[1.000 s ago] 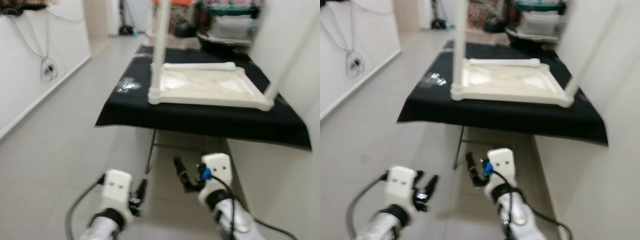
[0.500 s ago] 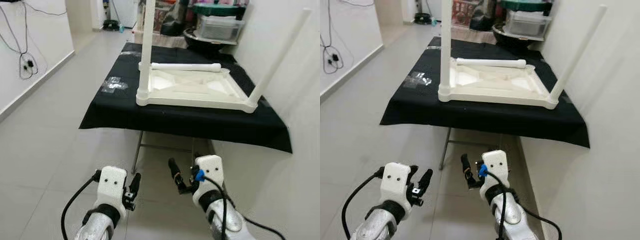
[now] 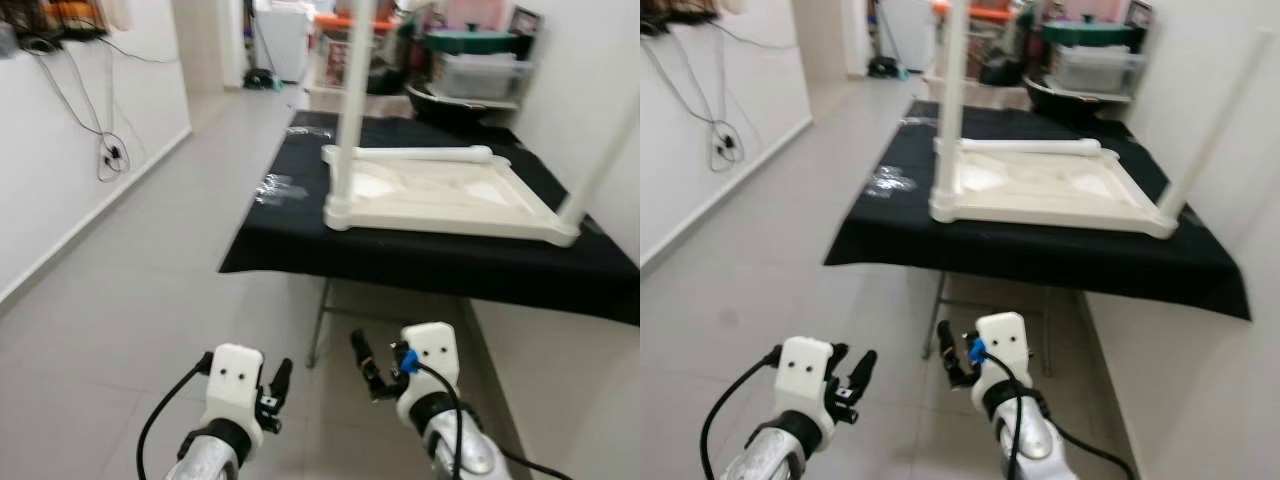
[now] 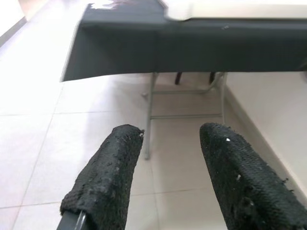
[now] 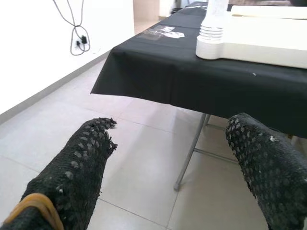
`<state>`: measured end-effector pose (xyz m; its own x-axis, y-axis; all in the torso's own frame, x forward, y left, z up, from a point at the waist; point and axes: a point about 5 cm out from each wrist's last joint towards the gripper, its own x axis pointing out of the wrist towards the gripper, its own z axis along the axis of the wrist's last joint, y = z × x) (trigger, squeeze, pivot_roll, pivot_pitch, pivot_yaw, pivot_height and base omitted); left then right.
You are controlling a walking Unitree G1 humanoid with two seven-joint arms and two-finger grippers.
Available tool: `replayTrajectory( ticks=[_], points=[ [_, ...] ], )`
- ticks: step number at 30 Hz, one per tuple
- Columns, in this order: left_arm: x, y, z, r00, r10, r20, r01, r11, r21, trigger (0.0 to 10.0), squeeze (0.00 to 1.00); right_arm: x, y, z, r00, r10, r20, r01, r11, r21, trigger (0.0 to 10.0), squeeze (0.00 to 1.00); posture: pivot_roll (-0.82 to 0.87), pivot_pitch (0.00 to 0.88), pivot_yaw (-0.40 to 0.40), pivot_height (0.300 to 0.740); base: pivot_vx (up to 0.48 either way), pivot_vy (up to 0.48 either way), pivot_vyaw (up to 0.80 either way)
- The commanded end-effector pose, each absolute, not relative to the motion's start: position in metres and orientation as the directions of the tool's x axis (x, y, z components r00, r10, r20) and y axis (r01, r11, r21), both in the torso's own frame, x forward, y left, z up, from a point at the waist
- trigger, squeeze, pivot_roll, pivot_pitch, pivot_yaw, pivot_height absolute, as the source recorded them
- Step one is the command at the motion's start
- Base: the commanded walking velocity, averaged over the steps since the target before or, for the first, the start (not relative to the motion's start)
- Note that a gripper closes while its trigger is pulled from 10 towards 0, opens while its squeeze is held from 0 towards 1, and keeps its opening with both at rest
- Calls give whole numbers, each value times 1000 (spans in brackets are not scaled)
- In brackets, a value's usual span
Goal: Building children table
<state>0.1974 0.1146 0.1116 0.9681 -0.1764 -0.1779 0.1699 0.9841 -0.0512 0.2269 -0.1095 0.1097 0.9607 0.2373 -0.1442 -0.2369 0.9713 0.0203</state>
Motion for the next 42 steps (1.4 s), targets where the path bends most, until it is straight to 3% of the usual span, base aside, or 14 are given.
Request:
replayTrajectory(
  ticks=[1,20,24,30,42],
  points=[
    [196,110,110,966,-187,-180,180,982,-53,10000,0,225,-119,109,969,199,-146,-202,979,-6,10000,0,111,0,-114,740,0,0,0],
    [198,117,116,981,-129,-146,120,991,-66,10000,0,229,-122,109,971,190,-145,-195,981,-16,10000,0,109,0,-125,740,0,0,-211],
    [203,125,130,994,-76,-85,73,997,-35,10000,0,238,-129,114,982,150,-118,-153,988,-15,10000,0,110,0,-127,740,0,0,0],
    [218,175,159,988,144,49,-147,987,65,10000,0,268,-165,137,999,-32,-12,31,999,-41,10000,0,120,0,-135,740,0,0,0],
    [222,190,168,974,209,92,-217,972,89,10000,0,286,-181,150,996,-81,31,82,995,-53,10000,0,117,0,-139,740,0,0,0]
  ],
)
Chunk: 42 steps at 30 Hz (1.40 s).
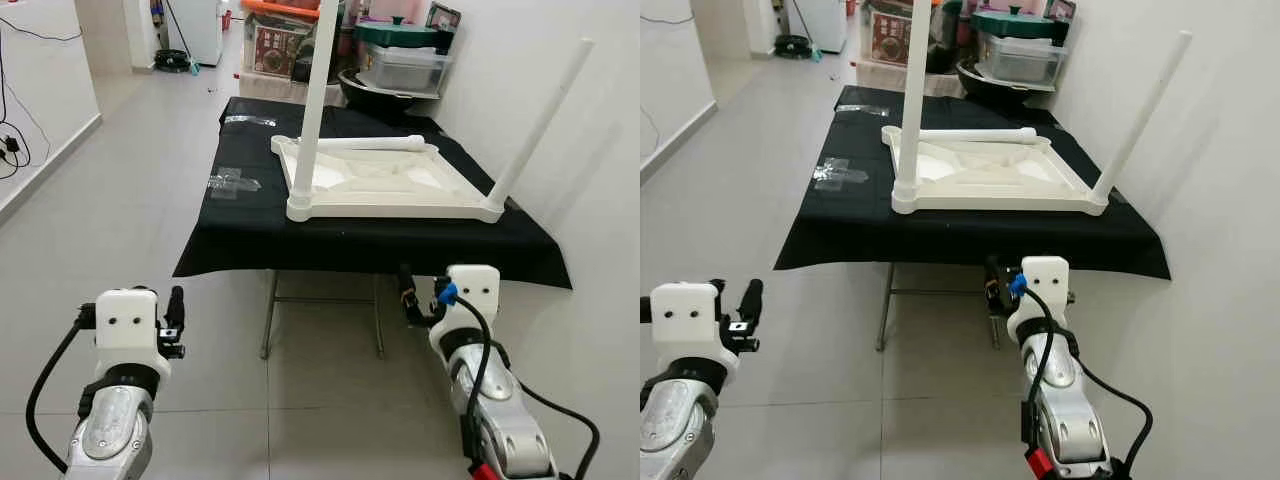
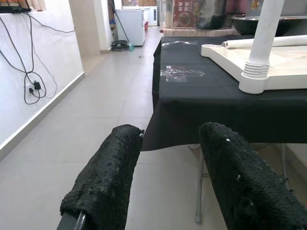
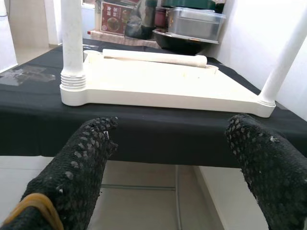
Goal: Building children table
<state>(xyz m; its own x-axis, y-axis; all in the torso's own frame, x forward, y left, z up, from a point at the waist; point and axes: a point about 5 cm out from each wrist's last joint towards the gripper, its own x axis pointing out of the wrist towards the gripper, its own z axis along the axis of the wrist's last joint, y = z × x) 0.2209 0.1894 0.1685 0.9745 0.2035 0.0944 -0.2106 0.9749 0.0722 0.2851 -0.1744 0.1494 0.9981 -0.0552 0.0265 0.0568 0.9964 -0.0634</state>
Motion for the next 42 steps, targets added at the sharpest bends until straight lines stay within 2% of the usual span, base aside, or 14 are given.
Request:
replayTrajectory(
  ticks=[1,10,42],
  points=[
    [223,190,169,974,208,93,-216,972,89,10000,0,287,-181,151,996,-84,33,85,995,-46,10000,0,117,0,-139,740,0,0,0],
    [225,187,169,976,200,84,-207,974,87,10000,0,293,-179,150,996,-81,33,82,996,-42,10000,0,117,0,-140,740,0,0,0],
    [229,181,167,987,151,55,-155,985,72,10000,0,299,-171,148,998,-55,19,55,998,-22,10000,0,119,9,-141,740,285,0,0]
  ],
)
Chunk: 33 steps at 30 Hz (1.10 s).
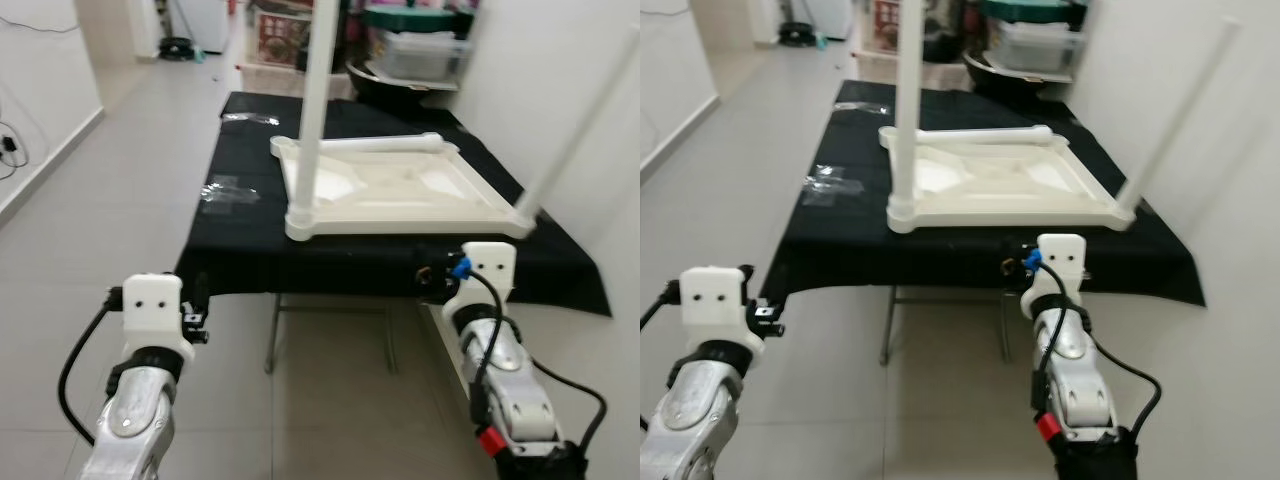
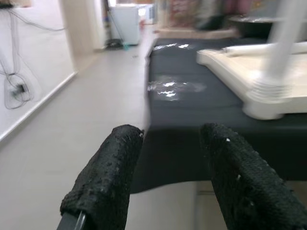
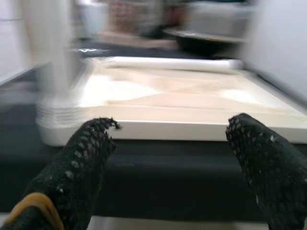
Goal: Building children table
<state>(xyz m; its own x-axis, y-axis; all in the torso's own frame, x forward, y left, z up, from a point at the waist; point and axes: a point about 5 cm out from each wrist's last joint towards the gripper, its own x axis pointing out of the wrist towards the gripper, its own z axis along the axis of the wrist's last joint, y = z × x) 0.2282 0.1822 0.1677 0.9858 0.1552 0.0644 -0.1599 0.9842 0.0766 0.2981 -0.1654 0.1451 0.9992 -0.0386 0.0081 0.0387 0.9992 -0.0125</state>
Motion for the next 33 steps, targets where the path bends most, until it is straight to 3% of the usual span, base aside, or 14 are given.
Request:
replayTrajectory(
  ticks=[1,21,33],
  points=[
    [229,181,167,987,151,55,-155,985,72,10000,0,299,-171,148,998,-55,19,55,998,-22,10000,0,119,9,-141,740,300,0,0],
    [229,181,166,988,147,44,-150,986,78,10000,0,299,-170,150,998,-62,30,63,998,-7,10000,0,121,15,-139,740,297,0,0],
    [228,179,164,990,140,24,-142,988,60,10000,0,301,-174,152,995,-98,27,98,995,11,10000,0,121,20,-138,740,0,0,0]
  ],
)
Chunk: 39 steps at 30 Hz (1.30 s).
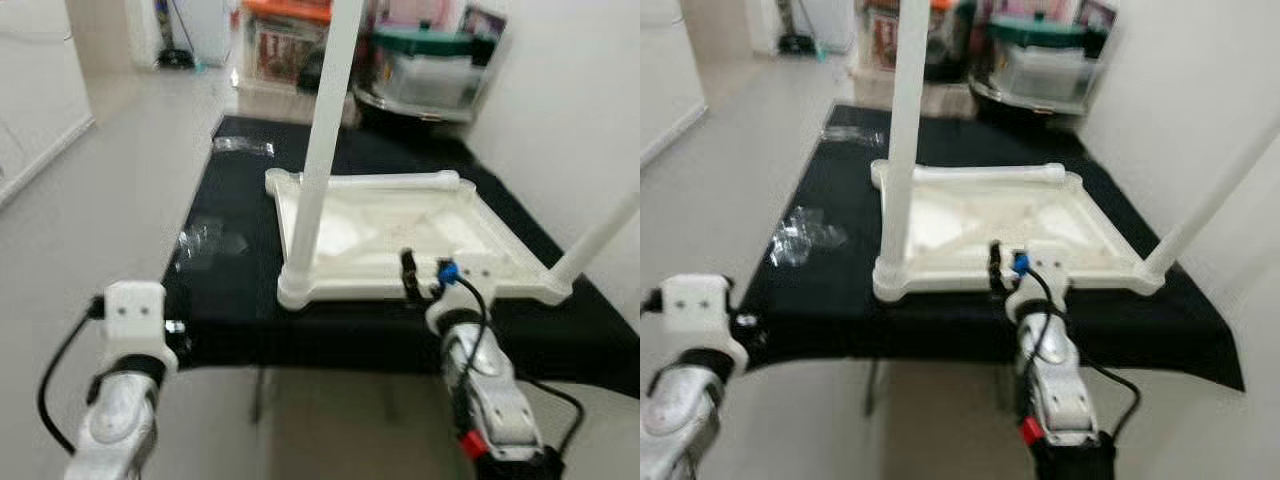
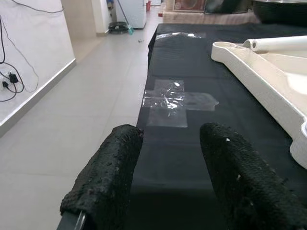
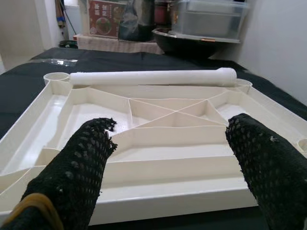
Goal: Building children table
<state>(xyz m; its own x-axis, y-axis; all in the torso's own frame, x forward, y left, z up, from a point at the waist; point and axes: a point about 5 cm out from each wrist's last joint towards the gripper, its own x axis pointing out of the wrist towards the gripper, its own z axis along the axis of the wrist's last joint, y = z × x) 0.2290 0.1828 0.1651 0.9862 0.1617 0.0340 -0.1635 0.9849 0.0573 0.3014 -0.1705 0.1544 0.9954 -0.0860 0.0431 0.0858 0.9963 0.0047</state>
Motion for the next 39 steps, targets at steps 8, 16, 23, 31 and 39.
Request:
replayTrajectory(
  ticks=[8,16,23,31,39],
  points=[
    [226,164,154,998,59,-33,-58,998,11,10000,0,310,-160,155,995,94,29,-97,988,120,10000,0,120,28,-132,740,0,0,0],
    [207,123,138,958,-267,-104,250,957,-151,10000,0,327,-179,159,918,395,-42,-387,912,136,10000,0,118,43,-127,740,0,0,0],
    [193,105,138,911,-398,-104,371,904,-212,10000,0,336,-185,177,835,550,-17,-545,832,108,10000,1000,121,74,-124,740,0,0,0],
    [183,99,138,895,-434,-106,404,887,-224,10000,0,344,-160,194,687,726,32,-726,684,75,10000,1000,130,100,-120,740,0,0,0],
    [179,98,141,884,-455,-105,425,877,-224,10000,0,360,-145,209,647,760,66,-763,644,58,10000,0,130,118,-120,740,0,0,0]
  ],
)
